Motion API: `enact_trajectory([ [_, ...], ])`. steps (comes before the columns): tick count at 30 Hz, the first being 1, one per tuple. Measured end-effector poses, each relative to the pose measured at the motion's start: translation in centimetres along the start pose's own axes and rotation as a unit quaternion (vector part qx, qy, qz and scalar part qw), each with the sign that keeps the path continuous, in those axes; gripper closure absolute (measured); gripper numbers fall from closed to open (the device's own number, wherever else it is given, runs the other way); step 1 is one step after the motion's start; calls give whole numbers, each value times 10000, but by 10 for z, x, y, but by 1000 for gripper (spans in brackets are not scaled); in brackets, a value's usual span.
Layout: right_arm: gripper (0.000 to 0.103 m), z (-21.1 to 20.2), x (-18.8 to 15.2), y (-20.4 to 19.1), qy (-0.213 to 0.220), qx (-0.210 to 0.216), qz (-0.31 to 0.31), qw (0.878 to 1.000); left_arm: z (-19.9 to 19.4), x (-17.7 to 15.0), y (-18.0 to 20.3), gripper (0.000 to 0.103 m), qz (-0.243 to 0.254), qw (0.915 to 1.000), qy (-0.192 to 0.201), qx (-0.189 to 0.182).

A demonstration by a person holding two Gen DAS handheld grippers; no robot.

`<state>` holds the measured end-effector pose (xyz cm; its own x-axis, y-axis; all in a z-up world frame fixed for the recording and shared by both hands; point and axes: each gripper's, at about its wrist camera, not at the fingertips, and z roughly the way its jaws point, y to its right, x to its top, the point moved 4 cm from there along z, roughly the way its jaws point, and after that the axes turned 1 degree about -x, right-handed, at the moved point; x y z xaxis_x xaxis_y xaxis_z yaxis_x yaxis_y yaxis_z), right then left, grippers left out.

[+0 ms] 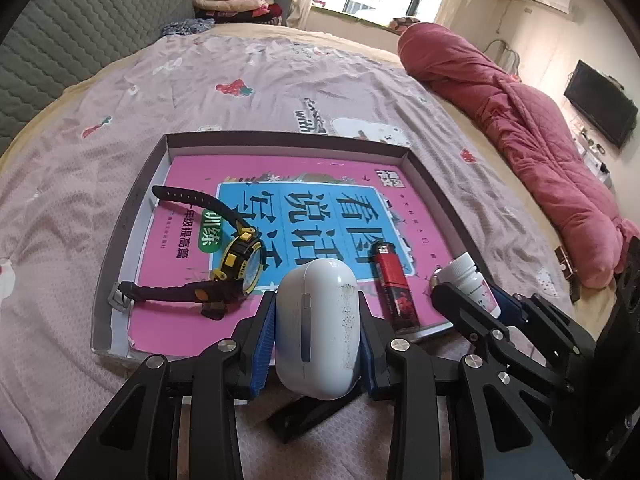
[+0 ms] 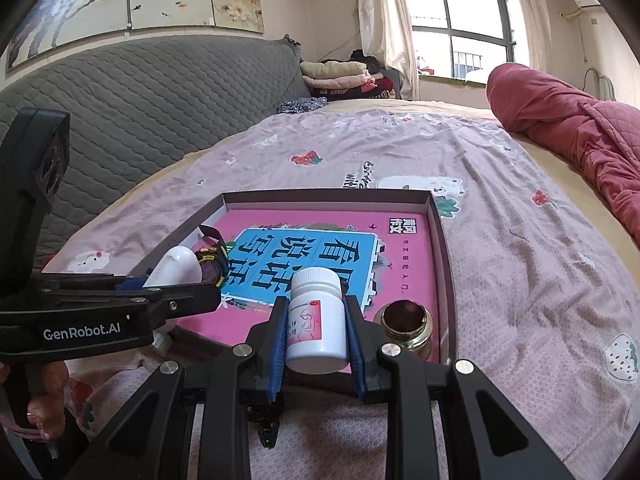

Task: Organize rigid objects
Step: 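Carry the earbud case with the left tool while the right tool carries the pill bottle over the tray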

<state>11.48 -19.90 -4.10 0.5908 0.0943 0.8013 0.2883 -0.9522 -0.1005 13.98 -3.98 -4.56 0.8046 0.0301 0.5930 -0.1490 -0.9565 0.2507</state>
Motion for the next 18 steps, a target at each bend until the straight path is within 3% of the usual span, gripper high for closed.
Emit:
enact_trajectory([
  [18, 76, 20, -7, 4, -229, -80, 23, 9997, 20, 6, -7, 67, -58, 9999, -32, 87],
])
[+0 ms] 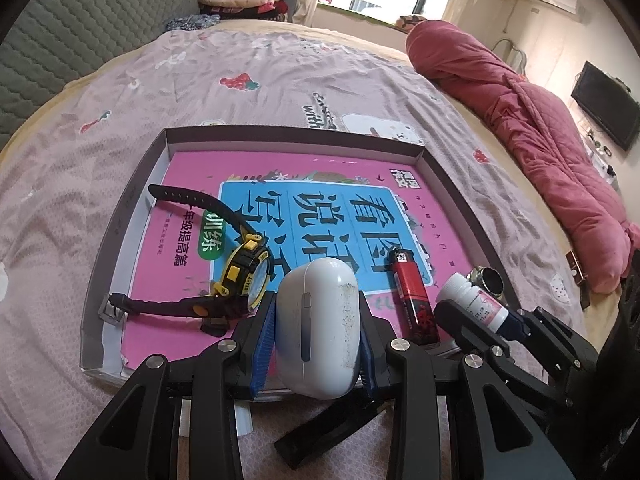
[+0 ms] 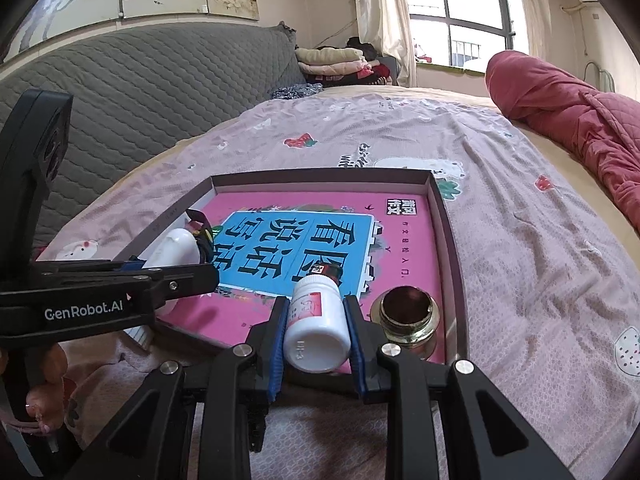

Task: Organize rigid objects
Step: 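Carry the earbud case with the left tool while the right tool carries the pill bottle over the tray, then lower the pill bottle beside the lighter with the right tool while the left tool lowers the earbud case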

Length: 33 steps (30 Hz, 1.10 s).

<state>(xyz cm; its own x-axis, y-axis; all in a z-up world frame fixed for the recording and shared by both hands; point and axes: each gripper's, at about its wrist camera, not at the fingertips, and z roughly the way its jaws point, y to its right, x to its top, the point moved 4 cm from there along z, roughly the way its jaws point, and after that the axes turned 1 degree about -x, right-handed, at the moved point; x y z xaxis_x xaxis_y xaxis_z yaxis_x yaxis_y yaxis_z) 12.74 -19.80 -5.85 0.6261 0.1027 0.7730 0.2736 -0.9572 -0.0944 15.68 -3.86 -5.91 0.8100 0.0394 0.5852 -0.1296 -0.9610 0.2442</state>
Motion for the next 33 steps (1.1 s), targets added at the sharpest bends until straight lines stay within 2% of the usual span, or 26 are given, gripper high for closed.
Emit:
enact_trajectory([
  [7, 76, 2, 0, 3, 19, -63, 5, 10000, 10, -3, -1, 68, 17, 9999, -112, 64],
  [9, 76, 3, 0, 3, 20, -74, -1, 10000, 12, -4, 0, 72, 33, 9999, -134, 82],
  [33, 76, 2, 1, 2, 38, -59, -70, 10000, 21, -3, -7, 73, 27, 9996, -165, 219],
])
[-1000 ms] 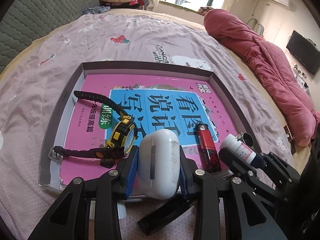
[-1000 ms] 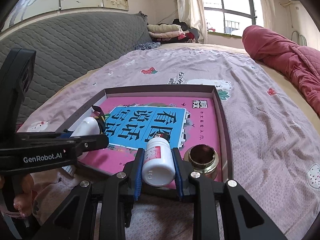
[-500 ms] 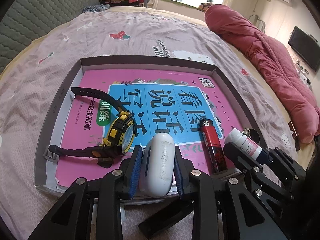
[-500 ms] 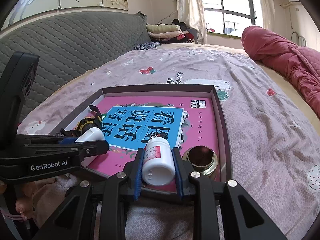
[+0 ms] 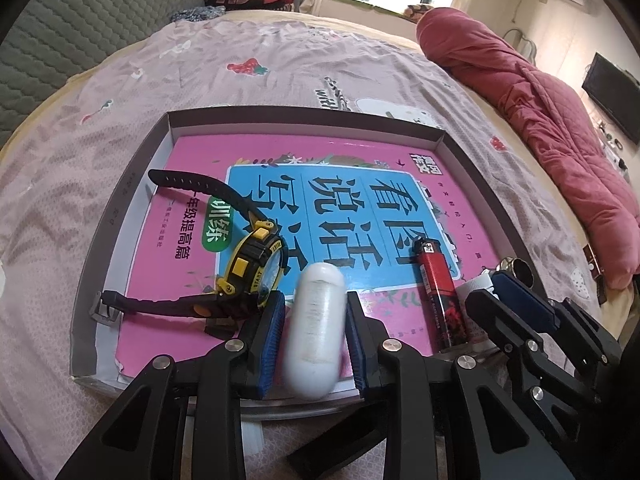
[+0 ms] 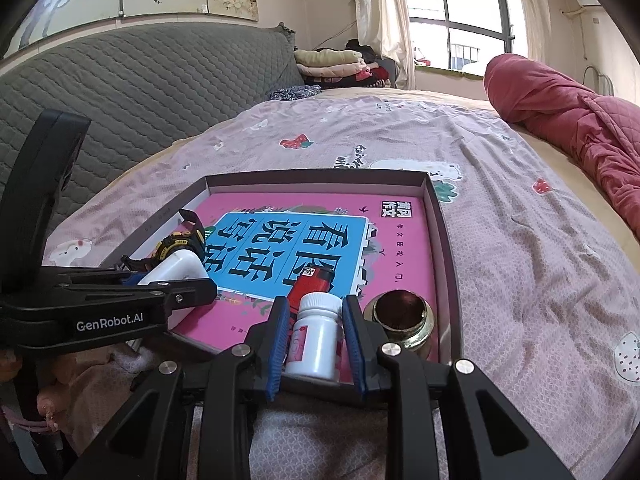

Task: Organize rigid objects
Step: 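Lower the pill bottle beside the lighter with the right tool while the left tool lowers the earbud case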

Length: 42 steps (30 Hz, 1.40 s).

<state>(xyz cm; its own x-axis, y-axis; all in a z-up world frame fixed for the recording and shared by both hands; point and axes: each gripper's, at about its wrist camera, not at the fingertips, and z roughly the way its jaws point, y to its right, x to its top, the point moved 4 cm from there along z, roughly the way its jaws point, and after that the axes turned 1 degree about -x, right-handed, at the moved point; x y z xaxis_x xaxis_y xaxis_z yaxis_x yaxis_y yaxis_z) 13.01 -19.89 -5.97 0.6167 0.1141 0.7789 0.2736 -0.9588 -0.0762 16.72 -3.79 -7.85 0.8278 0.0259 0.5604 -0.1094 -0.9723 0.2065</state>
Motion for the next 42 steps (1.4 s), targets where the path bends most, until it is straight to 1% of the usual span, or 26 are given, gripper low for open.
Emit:
enact_trajectory([
  [9, 75, -1, -1, 0, -24, 20, -40, 10000, -2, -1, -4, 72, -90, 9999, 23, -50],
  [16, 69, -2, -2, -4, -35, 17, -128, 9999, -7, -2, -6, 72, -122, 9999, 93, -73],
  [20, 68, -2, -3, -4, -39, 36, -106, 9999, -11, 0, -7, 72, -120, 9998, 129, -80],
  [24, 65, -4, -4, -3, -28, -12, -109, 9999, -14, 1, -6, 72, -82, 9998, 166, -26],
  [28, 65, -5, -4, -2, -30, -21, -103, 9999, -19, 2, -5, 72, -57, 9997, 228, -36],
  [35, 64, -6, -4, -4, -15, -85, -171, 9998, -23, 2, -5, 69, -84, 9997, 230, -83],
  [42, 61, -6, -5, -2, -12, -124, -171, 9998, -27, 1, -4, 63, -55, 9997, 223, -107],
])
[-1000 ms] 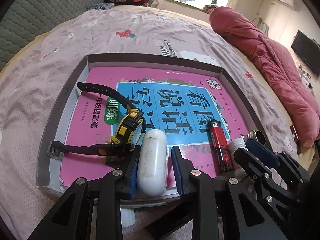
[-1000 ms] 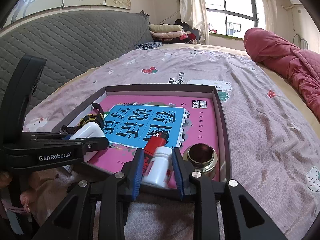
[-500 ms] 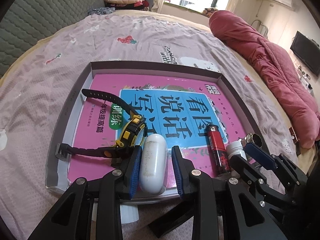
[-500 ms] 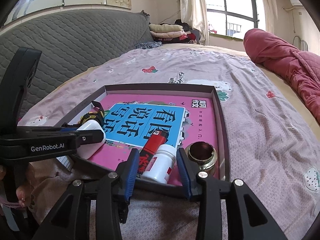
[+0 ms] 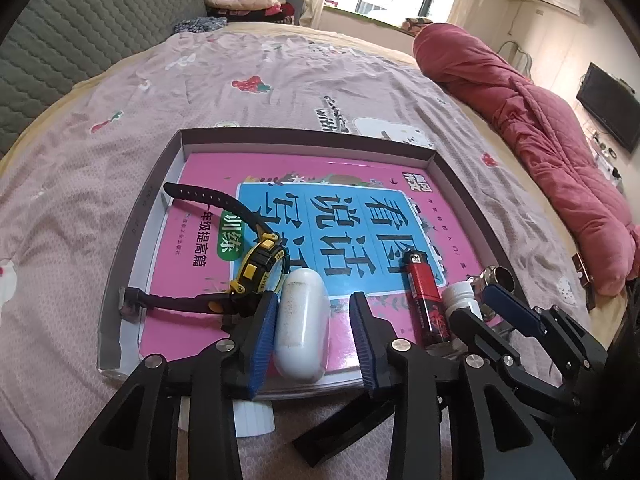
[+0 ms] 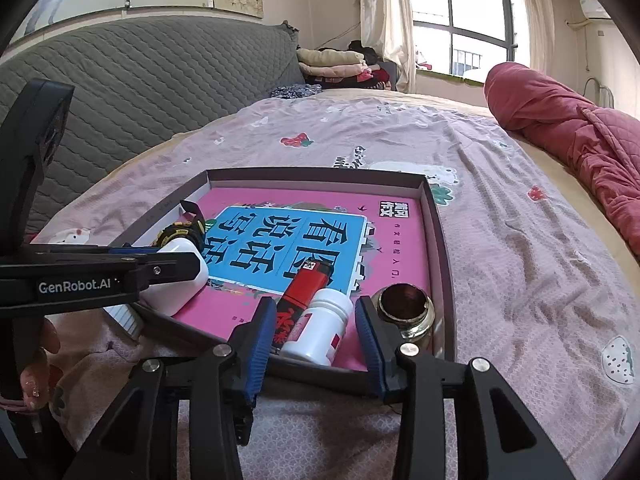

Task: Organize rigid objects
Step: 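Open the left tool to release the earbud case in the tray while the right tool opens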

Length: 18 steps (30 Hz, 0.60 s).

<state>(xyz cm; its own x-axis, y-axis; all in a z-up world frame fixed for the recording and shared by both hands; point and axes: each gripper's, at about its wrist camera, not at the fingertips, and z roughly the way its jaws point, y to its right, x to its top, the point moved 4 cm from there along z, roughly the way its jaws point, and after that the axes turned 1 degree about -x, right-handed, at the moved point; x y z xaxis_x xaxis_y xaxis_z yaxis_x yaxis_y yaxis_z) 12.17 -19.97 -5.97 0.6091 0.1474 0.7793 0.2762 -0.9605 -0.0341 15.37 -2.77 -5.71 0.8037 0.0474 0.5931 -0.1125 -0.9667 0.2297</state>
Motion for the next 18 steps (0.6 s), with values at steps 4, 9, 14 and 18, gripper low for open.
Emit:
enact_trajectory([
  [4, 61, -1, 0, 1, 0, -18, 2, 10000, -3, -1, 1, 59, 6, 10000, -6, -48],
  [9, 61, -2, -1, 0, -1, -22, -3, 10000, -7, -1, -1, 52, 1, 10000, 17, 12],
  [14, 61, -2, -1, 0, -3, -27, -1, 10000, -11, -2, -5, 52, -46, 10000, 26, 8],
  [18, 60, -2, -1, 0, -5, -28, 2, 10000, -14, -4, -7, 51, -31, 10000, 27, 3],
])
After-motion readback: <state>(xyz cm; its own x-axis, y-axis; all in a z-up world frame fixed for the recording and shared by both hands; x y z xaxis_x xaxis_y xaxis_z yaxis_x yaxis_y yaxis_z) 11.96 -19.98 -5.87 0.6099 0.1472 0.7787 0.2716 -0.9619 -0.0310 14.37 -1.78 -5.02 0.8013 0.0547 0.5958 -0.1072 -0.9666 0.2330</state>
